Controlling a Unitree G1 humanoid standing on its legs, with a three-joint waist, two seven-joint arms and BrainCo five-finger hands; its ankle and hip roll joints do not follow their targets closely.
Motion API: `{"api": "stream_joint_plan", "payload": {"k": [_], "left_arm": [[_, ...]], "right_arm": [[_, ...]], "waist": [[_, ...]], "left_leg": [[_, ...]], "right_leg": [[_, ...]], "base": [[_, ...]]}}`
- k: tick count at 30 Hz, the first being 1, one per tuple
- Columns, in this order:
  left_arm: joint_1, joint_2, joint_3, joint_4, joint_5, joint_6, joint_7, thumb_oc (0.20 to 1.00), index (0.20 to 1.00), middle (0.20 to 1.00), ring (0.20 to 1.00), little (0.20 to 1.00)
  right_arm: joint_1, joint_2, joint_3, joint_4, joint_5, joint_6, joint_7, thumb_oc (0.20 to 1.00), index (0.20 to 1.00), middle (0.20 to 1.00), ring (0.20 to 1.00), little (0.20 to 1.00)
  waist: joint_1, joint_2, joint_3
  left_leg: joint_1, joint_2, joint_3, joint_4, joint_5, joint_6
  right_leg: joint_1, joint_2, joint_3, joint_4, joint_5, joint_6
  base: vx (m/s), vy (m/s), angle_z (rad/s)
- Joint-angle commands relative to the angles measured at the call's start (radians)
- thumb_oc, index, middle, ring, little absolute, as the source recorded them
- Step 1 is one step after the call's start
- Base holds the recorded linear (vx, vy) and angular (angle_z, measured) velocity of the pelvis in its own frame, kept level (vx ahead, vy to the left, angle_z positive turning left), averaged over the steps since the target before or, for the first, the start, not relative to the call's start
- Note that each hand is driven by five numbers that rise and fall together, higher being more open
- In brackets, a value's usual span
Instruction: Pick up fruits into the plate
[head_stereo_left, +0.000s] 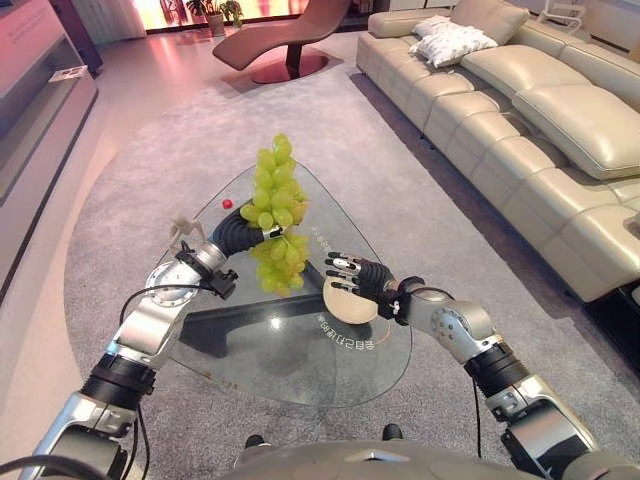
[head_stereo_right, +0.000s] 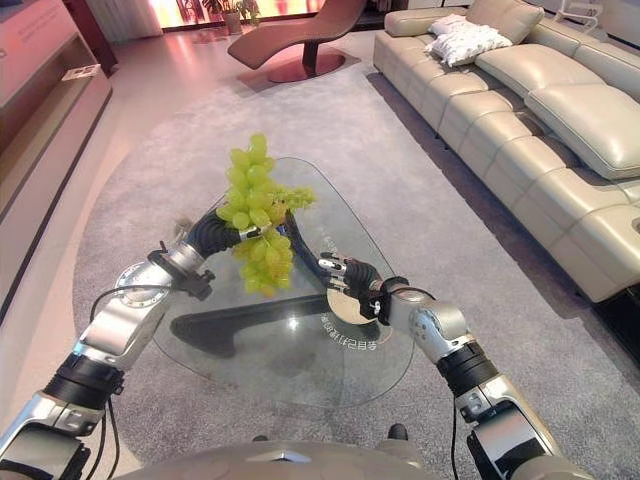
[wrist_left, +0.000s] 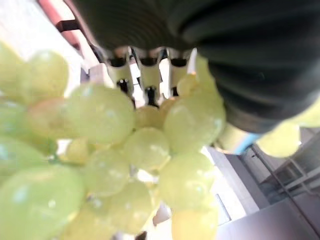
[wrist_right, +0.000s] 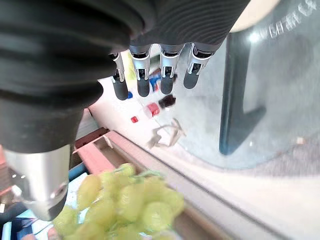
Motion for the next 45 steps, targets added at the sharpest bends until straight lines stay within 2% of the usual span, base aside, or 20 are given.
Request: {"api": "stream_joint_plan", "payload": {"k": [1,8,15,22,30,42,45], "left_arm": [[-0.037,0.031,0.067,-0.033,-0.074,-0.100,0.021,0.200,0.200,0.200,0.200,0.200],[-0.024,-0.003,0.064,-0.032,-0.091,-0.089,0.014,0.200,0.200,0.200,0.200,0.200],[-0.047,-0.080,-0.038,-0.001,-0.091,-0.023,0.022,0.200,0.200,0.200,0.200,0.200],[-0.053,-0.113,-0.094,0.031,-0.110,0.035,0.010,0.200,0.200,0.200,0.200,0.200],[-0.065,-0.124,-0.138,0.059,-0.150,0.097,-0.024,0.200,0.200,0.200,0.200,0.200],[-0.108,-0.164,-0.158,0.113,-0.102,0.127,0.045,0.200,0.200,0.200,0.200,0.200],[-0.107,-0.167,-0.147,0.141,-0.050,0.121,0.102,0.200,0.200,0.200,0.200,0.200]], "right_arm": [[-0.024,0.057,-0.047,-0.051,0.208,-0.077,0.060,1.000,1.000,1.000,1.000,1.000],[0.010,0.105,-0.037,-0.097,0.263,-0.131,0.061,1.000,1.000,1.000,1.000,1.000],[-0.007,0.137,0.041,-0.134,0.202,-0.151,0.071,1.000,1.000,1.000,1.000,1.000],[-0.021,0.135,0.088,-0.156,0.139,-0.152,0.114,1.000,1.000,1.000,1.000,1.000],[-0.039,0.092,0.110,-0.198,0.061,-0.172,0.165,1.000,1.000,1.000,1.000,1.000],[-0.073,0.105,0.133,-0.215,0.077,-0.113,0.192,1.000,1.000,1.000,1.000,1.000],[-0.071,0.110,0.146,-0.225,0.091,-0.080,0.189,1.000,1.000,1.000,1.000,1.000]], "waist": [[0.018,-0.002,-0.037],[0.021,0.000,-0.041],[0.013,-0.002,-0.036],[0.006,-0.001,-0.030],[-0.011,0.000,-0.028],[-0.018,-0.003,-0.028],[-0.019,-0.005,-0.029]], "left_leg": [[-0.012,0.016,-0.029,0.018,-0.040,-0.002],[-0.027,0.016,-0.031,0.021,-0.035,-0.002],[-0.026,0.015,-0.028,0.024,-0.037,0.006],[-0.023,0.016,-0.022,0.026,-0.037,0.009],[-0.025,0.012,-0.041,0.031,-0.039,0.014],[-0.018,0.011,-0.048,0.034,-0.042,0.015],[-0.016,0.011,-0.046,0.033,-0.040,0.014]], "right_leg": [[0.048,-0.064,-0.197,0.043,-0.029,-0.001],[0.038,-0.062,-0.199,0.044,-0.028,-0.003],[0.036,-0.057,-0.187,0.049,-0.032,-0.009],[0.035,-0.055,-0.176,0.048,-0.030,-0.009],[0.030,-0.039,-0.130,0.057,-0.040,-0.016],[0.035,-0.035,-0.121,0.064,-0.047,-0.019],[0.038,-0.036,-0.124,0.062,-0.045,-0.018]], "base": [[0.01,0.020,0.03],[-0.01,-0.001,0.01],[-0.01,-0.001,0.01],[0.00,0.000,0.00],[0.00,0.000,0.00],[0.00,-0.001,-0.01],[0.00,-0.002,-0.01]]}}
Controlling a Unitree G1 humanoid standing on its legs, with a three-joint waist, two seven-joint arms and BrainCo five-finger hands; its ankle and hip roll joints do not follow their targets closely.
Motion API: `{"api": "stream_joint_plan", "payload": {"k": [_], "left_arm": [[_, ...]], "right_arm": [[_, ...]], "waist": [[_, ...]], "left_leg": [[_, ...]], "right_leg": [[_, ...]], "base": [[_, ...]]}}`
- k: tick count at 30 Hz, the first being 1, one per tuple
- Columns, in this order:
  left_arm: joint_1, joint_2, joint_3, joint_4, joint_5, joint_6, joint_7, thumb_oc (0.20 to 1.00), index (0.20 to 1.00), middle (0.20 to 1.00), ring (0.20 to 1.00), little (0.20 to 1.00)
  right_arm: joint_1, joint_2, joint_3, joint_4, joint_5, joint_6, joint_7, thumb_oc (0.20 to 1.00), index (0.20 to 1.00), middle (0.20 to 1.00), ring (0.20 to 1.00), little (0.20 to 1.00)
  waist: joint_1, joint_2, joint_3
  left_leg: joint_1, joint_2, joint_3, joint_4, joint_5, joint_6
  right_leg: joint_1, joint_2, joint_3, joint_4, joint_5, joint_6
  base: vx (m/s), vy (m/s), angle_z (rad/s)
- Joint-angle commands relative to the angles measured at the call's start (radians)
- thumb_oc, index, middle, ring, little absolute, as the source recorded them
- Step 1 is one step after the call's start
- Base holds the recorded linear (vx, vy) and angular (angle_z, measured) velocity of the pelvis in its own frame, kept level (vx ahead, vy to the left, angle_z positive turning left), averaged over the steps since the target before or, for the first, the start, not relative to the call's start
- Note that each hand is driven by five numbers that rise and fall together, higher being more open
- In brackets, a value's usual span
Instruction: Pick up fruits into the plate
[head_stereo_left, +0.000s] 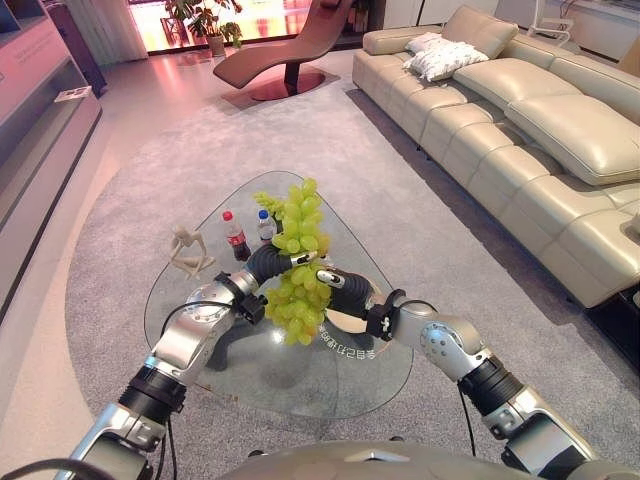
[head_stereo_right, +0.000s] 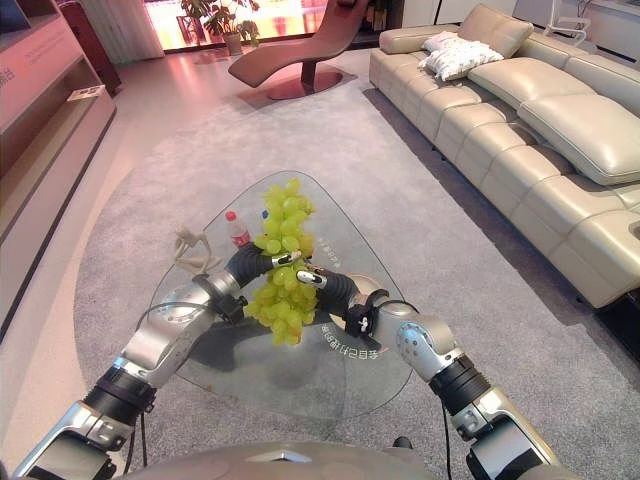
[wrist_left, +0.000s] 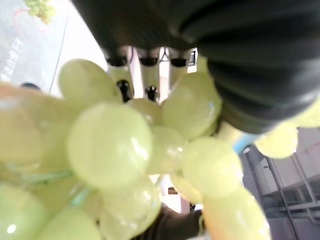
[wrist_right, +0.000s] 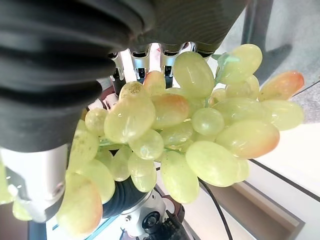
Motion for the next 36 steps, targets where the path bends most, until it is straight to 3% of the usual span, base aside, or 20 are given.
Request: {"api": "stream_joint_plan", "payload": {"k": [1,9,16,25,26,27,36], "left_arm": [[-0.140,-0.010,-0.014,0.076,0.047,-0.036,0.095,0.200,0.200,0.200,0.200,0.200],[-0.189,-0.054,0.000,0.083,0.129,-0.125,0.245,0.200,0.200,0.200,0.200,0.200],[-0.245,-0.076,-0.062,0.073,0.274,-0.046,0.263,0.200,0.200,0.200,0.200,0.200],[-0.252,-0.108,-0.119,0.083,0.280,0.017,0.262,0.200,0.200,0.200,0.200,0.200],[-0.251,-0.109,-0.122,0.084,0.280,0.023,0.264,0.200,0.200,0.200,0.200,0.200],[-0.247,-0.110,-0.127,0.086,0.281,0.028,0.272,0.200,0.200,0.200,0.200,0.200],[-0.224,-0.113,-0.129,0.072,0.271,0.043,0.300,0.200,0.200,0.200,0.200,0.200]], "right_arm": [[-0.110,0.092,0.032,-0.147,0.069,-0.001,0.067,1.000,1.000,1.000,1.000,1.000],[-0.115,0.129,0.056,-0.138,0.098,0.024,0.043,1.000,1.000,1.000,1.000,1.000],[-0.139,0.158,0.085,-0.155,0.125,0.035,-0.010,1.000,1.000,1.000,1.000,1.000],[-0.149,0.190,0.098,-0.156,0.118,-0.003,-0.060,1.000,1.000,1.000,1.000,1.000],[-0.147,0.192,0.097,-0.154,0.120,-0.011,-0.069,0.736,0.736,0.736,0.736,0.736],[-0.143,0.196,0.097,-0.153,0.117,-0.023,-0.085,0.200,0.200,0.200,0.200,0.200],[-0.137,0.194,0.073,-0.168,0.091,-0.056,-0.147,0.200,0.200,0.200,0.200,0.200]], "waist": [[-0.003,-0.016,0.018],[-0.005,-0.025,0.016],[-0.011,-0.030,0.017],[-0.017,-0.033,0.016],[-0.017,-0.033,0.016],[-0.018,-0.032,0.018],[-0.022,-0.031,0.023]], "left_leg": [[-0.019,0.012,-0.044,0.032,-0.035,0.012],[-0.021,0.015,-0.044,0.029,-0.032,0.009],[-0.023,0.013,-0.052,0.031,-0.035,0.011],[-0.018,0.013,-0.050,0.030,-0.038,0.014],[-0.017,0.013,-0.049,0.030,-0.038,0.014],[-0.017,0.014,-0.049,0.030,-0.037,0.014],[-0.014,0.011,-0.046,0.025,-0.038,0.016]], "right_leg": [[0.040,-0.041,-0.126,0.057,-0.044,-0.018],[0.042,-0.038,-0.127,0.056,-0.047,-0.019],[0.042,-0.033,-0.119,0.058,-0.051,-0.019],[0.044,-0.030,-0.107,0.049,-0.045,-0.016],[0.044,-0.030,-0.107,0.048,-0.045,-0.016],[0.044,-0.030,-0.107,0.048,-0.044,-0.015],[0.041,-0.030,-0.102,0.037,-0.034,-0.011]], "base": [[0.00,0.000,0.00],[0.00,0.000,0.00],[0.00,0.000,0.00],[0.00,0.000,0.00],[0.00,0.000,0.00],[0.00,0.000,0.00],[0.00,0.000,0.00]]}}
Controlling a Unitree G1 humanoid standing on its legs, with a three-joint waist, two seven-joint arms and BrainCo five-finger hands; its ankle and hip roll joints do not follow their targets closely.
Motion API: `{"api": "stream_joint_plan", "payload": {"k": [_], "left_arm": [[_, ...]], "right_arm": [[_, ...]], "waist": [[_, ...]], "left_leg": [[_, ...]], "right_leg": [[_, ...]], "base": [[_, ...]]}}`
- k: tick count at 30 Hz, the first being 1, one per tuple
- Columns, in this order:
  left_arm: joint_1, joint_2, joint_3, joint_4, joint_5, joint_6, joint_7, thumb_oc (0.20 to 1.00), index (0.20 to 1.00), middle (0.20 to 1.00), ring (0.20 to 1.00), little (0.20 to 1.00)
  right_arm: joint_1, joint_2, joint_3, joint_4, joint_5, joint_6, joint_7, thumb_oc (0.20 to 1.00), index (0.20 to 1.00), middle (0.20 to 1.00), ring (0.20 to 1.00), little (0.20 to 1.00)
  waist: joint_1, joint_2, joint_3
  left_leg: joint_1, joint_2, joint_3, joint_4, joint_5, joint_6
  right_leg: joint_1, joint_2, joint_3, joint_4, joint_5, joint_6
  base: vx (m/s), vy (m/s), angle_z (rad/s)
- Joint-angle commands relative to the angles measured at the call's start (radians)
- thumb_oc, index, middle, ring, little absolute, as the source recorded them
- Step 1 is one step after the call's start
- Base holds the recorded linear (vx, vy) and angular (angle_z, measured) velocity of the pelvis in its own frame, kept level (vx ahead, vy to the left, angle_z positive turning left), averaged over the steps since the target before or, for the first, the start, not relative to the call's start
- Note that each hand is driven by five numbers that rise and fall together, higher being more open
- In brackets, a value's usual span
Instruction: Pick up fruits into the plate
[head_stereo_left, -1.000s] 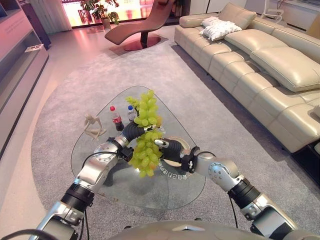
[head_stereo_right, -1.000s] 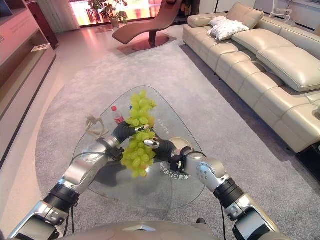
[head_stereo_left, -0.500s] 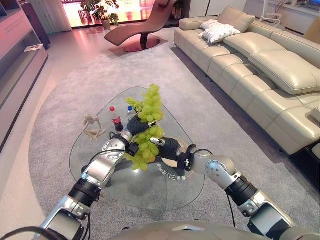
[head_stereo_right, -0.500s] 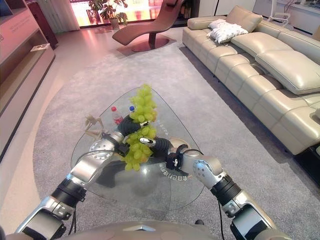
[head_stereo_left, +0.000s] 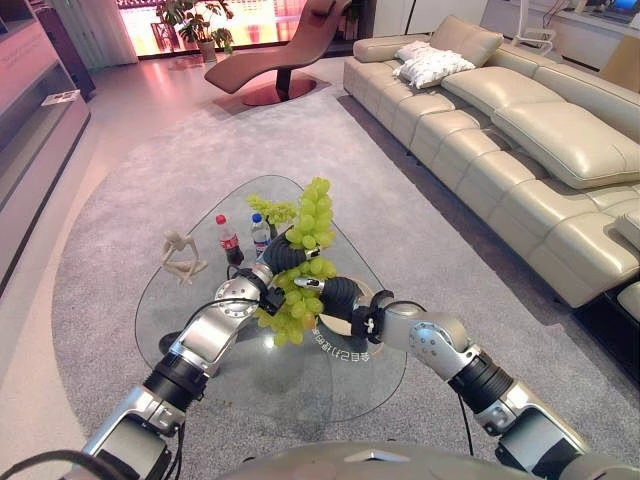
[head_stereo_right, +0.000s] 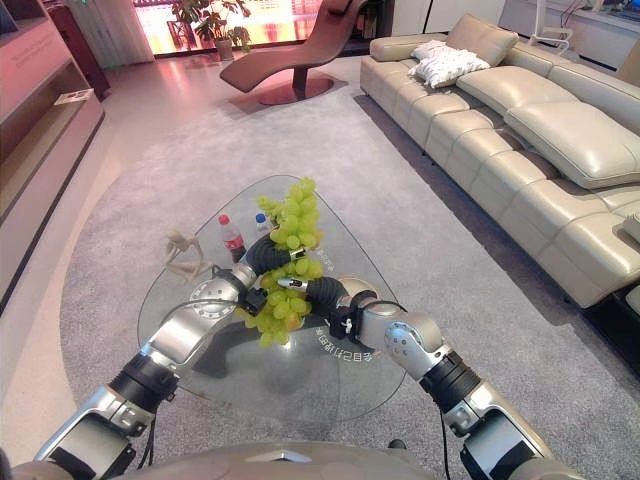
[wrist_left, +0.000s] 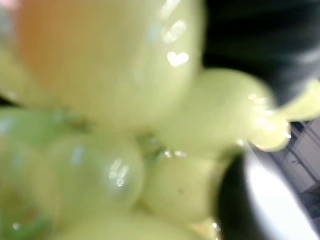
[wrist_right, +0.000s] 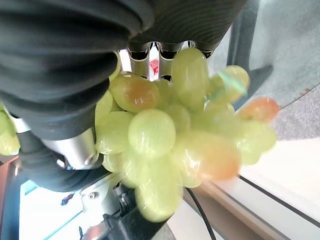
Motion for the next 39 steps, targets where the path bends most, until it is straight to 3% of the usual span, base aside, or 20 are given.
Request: {"api": "stream_joint_plan", "payload": {"k": [1,14,15,16,31,39], "left_arm": [[-0.136,-0.053,-0.028,0.026,0.002,-0.023,0.036,0.200,0.200,0.200,0.200,0.200],[-0.138,-0.064,-0.037,-0.005,-0.055,-0.024,0.019,0.200,0.200,0.200,0.200,0.200],[-0.136,-0.066,-0.035,-0.013,-0.072,-0.027,0.016,0.369,0.369,0.369,0.369,0.369],[-0.134,-0.067,-0.034,-0.019,-0.088,-0.022,-0.008,1.000,1.000,1.000,1.000,1.000],[-0.111,-0.025,-0.024,-0.019,-0.097,0.053,-0.132,1.000,1.000,1.000,1.000,1.000],[-0.048,0.075,0.040,-0.011,-0.075,0.106,-0.218,1.000,1.000,1.000,1.000,1.000]], "right_arm": [[-0.102,0.176,0.003,-0.138,0.059,-0.095,0.038,0.200,0.200,0.200,0.200,0.200],[-0.109,0.183,-0.009,-0.154,0.068,-0.107,-0.004,0.200,0.200,0.200,0.200,0.200],[-0.107,0.182,-0.011,-0.156,0.064,-0.107,0.000,0.200,0.200,0.200,0.200,0.200],[-0.104,0.180,-0.012,-0.157,0.061,-0.107,0.006,0.200,0.200,0.200,0.200,0.200],[-0.098,0.140,-0.032,-0.174,0.059,-0.109,0.006,0.200,0.200,0.200,0.200,0.200],[-0.048,0.077,-0.102,-0.175,0.051,-0.146,0.013,0.200,0.200,0.200,0.200,0.200]], "waist": [[-0.007,-0.011,0.035],[-0.007,-0.010,0.041],[-0.007,-0.010,0.041],[-0.007,-0.010,0.041],[-0.008,0.004,0.040],[-0.002,0.017,0.040]], "left_leg": [[-0.021,0.010,-0.053,0.025,-0.036,0.017],[-0.019,0.010,-0.044,0.026,-0.040,0.020],[-0.018,0.010,-0.044,0.026,-0.040,0.020],[-0.017,0.011,-0.044,0.025,-0.041,0.020],[-0.020,0.010,-0.047,0.025,-0.038,0.022],[-0.025,0.006,-0.054,0.024,-0.035,0.023]], "right_leg": [[0.039,-0.032,-0.111,0.038,-0.034,-0.012],[0.038,-0.037,-0.114,0.038,-0.033,-0.009],[0.038,-0.037,-0.114,0.038,-0.033,-0.009],[0.038,-0.037,-0.114,0.038,-0.034,-0.009],[0.036,-0.036,-0.111,0.042,-0.037,-0.011],[0.034,-0.038,-0.119,0.046,-0.039,-0.012]], "base": [[0.00,0.000,0.00],[0.00,0.000,0.00],[0.00,0.000,0.00],[0.00,0.000,0.00],[0.00,0.000,0.00],[0.00,0.007,0.01]]}}
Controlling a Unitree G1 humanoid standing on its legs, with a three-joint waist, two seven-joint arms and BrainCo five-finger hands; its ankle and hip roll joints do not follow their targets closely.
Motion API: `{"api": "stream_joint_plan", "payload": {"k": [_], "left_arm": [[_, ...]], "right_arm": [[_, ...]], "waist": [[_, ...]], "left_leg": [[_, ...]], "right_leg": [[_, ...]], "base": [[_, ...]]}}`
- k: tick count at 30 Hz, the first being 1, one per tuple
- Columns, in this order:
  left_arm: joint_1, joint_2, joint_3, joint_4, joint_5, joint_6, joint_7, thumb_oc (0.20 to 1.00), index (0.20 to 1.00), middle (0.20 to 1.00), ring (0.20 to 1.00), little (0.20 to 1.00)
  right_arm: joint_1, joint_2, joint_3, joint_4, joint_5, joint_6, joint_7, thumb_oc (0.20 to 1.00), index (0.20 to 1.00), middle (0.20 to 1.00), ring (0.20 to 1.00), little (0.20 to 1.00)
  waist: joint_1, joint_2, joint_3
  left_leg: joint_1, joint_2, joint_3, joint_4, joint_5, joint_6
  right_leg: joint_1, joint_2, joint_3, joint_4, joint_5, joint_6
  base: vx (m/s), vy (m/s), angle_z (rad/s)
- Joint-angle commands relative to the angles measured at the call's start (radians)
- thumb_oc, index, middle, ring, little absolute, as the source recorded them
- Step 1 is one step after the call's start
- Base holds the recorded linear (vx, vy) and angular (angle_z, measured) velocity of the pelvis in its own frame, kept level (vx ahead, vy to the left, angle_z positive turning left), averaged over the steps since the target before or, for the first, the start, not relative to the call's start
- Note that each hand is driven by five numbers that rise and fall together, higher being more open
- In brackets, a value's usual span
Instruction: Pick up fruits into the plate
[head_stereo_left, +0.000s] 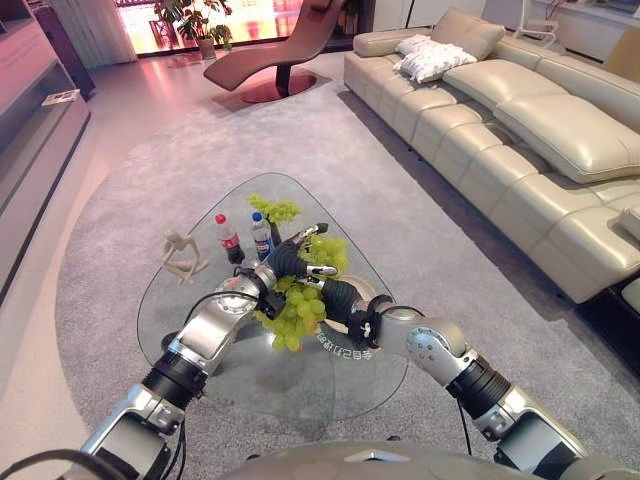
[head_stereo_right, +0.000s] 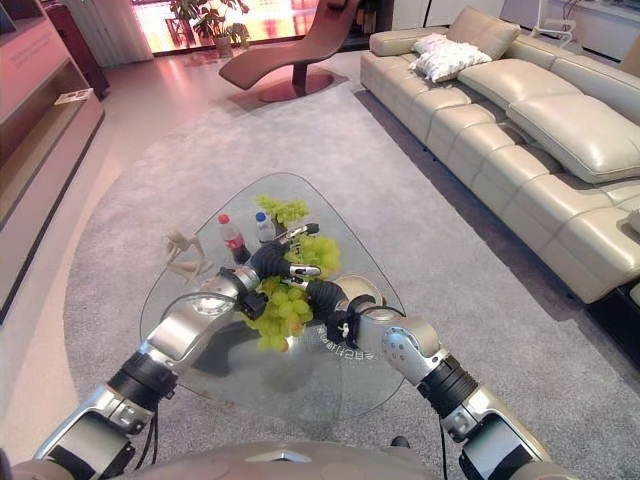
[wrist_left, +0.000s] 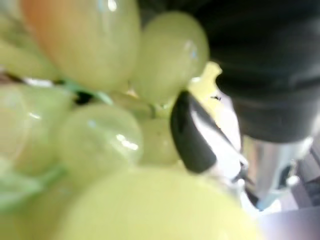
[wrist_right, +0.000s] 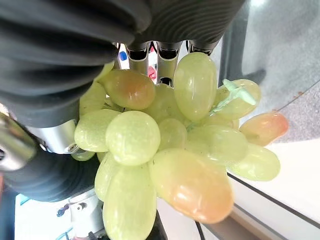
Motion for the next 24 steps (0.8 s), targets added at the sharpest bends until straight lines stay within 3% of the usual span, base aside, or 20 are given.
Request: {"api": "stream_joint_plan", "payload": {"k": [1,6,13,19,24], "left_arm": [[-0.031,0.060,0.027,0.019,0.007,0.002,-0.027,1.000,1.000,1.000,1.000,1.000],[0.067,0.084,0.119,0.075,-0.030,-0.034,0.006,1.000,1.000,1.000,1.000,1.000],[0.192,0.043,0.210,0.162,-0.080,-0.146,0.074,1.000,1.000,1.000,1.000,1.000],[0.244,-0.019,0.284,0.240,-0.164,-0.280,0.150,1.000,1.000,1.000,1.000,1.000],[0.254,-0.047,0.299,0.321,-0.178,-0.303,0.220,1.000,1.000,1.000,1.000,1.000]], "right_arm": [[-0.072,0.068,-0.121,-0.164,0.057,-0.139,0.056,0.200,0.200,0.200,0.200,0.200],[-0.006,0.036,-0.189,-0.152,0.027,-0.173,0.068,0.200,0.200,0.200,0.200,0.200],[0.051,0.008,-0.284,-0.104,-0.010,-0.202,0.101,0.200,0.200,0.200,0.200,0.200],[0.069,-0.016,-0.362,-0.010,-0.073,-0.200,0.148,0.200,0.200,0.200,0.200,0.200],[0.060,-0.045,-0.380,0.067,-0.172,-0.188,0.151,0.200,0.200,0.200,0.200,0.200]], "waist": [[-0.002,-0.006,0.024],[0.004,0.001,0.026],[0.016,-0.001,0.041],[0.032,-0.015,0.059],[0.042,-0.024,0.081]], "left_leg": [[-0.023,0.005,-0.055,0.028,-0.028,0.022],[-0.029,0.003,-0.059,0.029,-0.027,0.021],[-0.045,-0.002,-0.067,0.029,-0.027,0.022],[-0.055,-0.004,-0.081,0.026,-0.030,0.022],[-0.080,-0.004,-0.096,0.036,-0.029,0.021]], "right_leg": [[0.034,-0.037,-0.119,0.052,-0.037,-0.013],[0.031,-0.039,-0.122,0.053,-0.038,-0.016],[0.020,-0.040,-0.128,0.056,-0.041,-0.021],[0.019,-0.038,-0.142,0.055,-0.044,-0.026],[0.001,-0.037,-0.143,0.066,-0.050,-0.030]], "base": [[0.00,0.023,0.04],[0.00,0.016,0.02],[-0.01,0.004,0.02],[-0.01,-0.007,0.05],[-0.04,-0.013,0.05]]}}
